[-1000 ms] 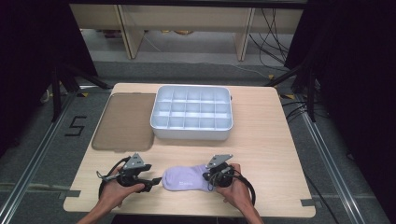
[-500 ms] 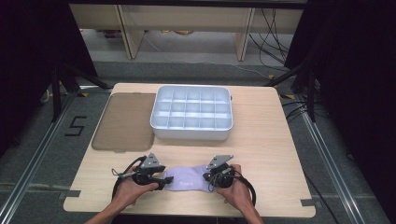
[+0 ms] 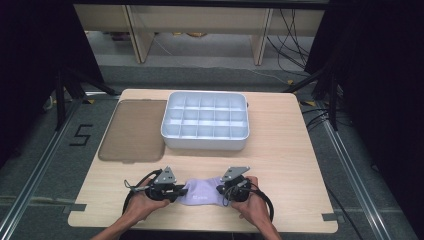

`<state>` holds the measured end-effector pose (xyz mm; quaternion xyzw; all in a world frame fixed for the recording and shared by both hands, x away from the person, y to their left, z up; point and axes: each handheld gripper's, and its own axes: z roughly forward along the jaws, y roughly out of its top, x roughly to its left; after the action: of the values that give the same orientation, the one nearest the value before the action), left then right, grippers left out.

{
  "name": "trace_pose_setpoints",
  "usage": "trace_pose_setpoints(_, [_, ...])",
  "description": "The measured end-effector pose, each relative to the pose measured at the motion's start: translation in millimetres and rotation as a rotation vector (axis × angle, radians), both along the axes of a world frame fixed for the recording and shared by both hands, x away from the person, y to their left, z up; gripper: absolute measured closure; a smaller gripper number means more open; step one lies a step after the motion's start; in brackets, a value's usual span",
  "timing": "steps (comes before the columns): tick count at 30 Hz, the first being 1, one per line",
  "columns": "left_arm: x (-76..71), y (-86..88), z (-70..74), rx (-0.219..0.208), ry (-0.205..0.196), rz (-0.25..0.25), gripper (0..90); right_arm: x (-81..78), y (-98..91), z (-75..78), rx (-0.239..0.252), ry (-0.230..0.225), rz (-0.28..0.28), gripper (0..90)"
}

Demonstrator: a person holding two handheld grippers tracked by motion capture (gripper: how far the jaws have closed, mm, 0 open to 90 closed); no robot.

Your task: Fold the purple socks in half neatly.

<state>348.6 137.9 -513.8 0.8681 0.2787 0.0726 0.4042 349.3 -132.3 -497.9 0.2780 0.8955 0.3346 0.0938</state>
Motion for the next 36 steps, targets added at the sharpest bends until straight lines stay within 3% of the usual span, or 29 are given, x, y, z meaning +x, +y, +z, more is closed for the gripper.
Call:
trace_pose_setpoints(3, [-0.6, 0.7, 1.9, -0.026, 0.011, -0.007, 80.0, -5.5, 7.4, 5.8, 0.022, -0.02, 0.01, 89.7])
trace_pose_setpoints(4, [-1.1, 0.5, 2.6, -0.043, 0.021, 0.006, 80.0, -8.7, 11.2, 8.9, 0.013, 0.002, 0.011, 89.8])
trace_pose_setpoints(5, [-0.9, 2.3, 5.8, -0.038, 0.015, -0.004, 80.0, -11.2, 21.1, 7.0, 0.025, -0.011, 0.05, 89.8])
trace_pose_setpoints(6, [-0.9, 2.3, 5.8, -0.038, 0.015, -0.004, 80.0, -11.2, 21.1, 7.0, 0.025, -0.011, 0.05, 89.8])
trace_pose_setpoints(7, [-0.6, 3.3, 7.2, -0.043, 0.014, -0.007, 79.9, -11.9, 30.1, 4.0, 0.007, 0.004, 0.09, 89.9])
trace_pose_setpoints(8, [-0.4, 4.7, 8.7, -0.038, 0.018, -0.005, 80.0, -11.9, 30.1, 4.0, 0.007, 0.004, 0.09, 89.9])
trace_pose_setpoints(9, [-0.3, 5.8, 10.7, -0.049, 0.019, -0.014, 80.0, -13.4, 38.1, 0.0, -0.029, 0.024, 0.097, 90.0])
trace_pose_setpoints(10, [0.0, 6.9, 11.6, -0.047, 0.024, -0.024, 80.0, -13.1, 41.1, -2.6, -0.045, 0.014, 0.111, 90.0])
trace_pose_setpoints(13, [-1.5, 9.2, 12.9, -0.057, 0.034, -0.016, 80.0, -15.1, 48.0, -4.9, -0.025, 0.031, 0.109, 90.0])
trace_pose_setpoints(17, [-5.1, 21.7, 20.5, -0.079, 0.031, -0.016, 80.0, -19.1, 61.9, -6.4, -0.017, 0.018, 0.141, 90.0])
trace_pose_setpoints(20, [-6.1, 27.7, 24.0, -0.072, 0.024, -0.026, 80.0, -19.7, 67.3, -3.9, -0.015, 0.026, 0.165, 90.0])
trace_pose_setpoints(23, [-5.3, 32.1, 26.6, -0.085, 0.041, -0.028, 80.0, -11.5, 68.4, 2.8, -0.007, -0.002, 0.138, 90.0])
trace_pose_setpoints(25, [-4.4, 30.9, 26.6, -0.079, 0.056, -0.04, 80.0, 2.0, 69.2, 5.8, -0.044, -0.038, 0.11, 90.0])
trace_pose_setpoints(29, [-2.6, 30.4, 28.4, -0.053, 0.049, -0.051, 79.9, 19.0, 78.9, -4.6, -0.077, -0.027, 0.097, 90.0])
trace_pose_setpoints(34, [-0.6, 34.4, 33.6, -0.065, 0.051, -0.044, 79.8, 22.0, 88.4, -5.3, -0.057, -0.015, 0.103, 90.0])
trace_pose_setpoints(36, [0.6, 35.7, 35.7, -0.058, 0.044, -0.065, 79.8, 20.8, 96.6, -3.6, -0.063, -0.009, 0.127, 90.0])
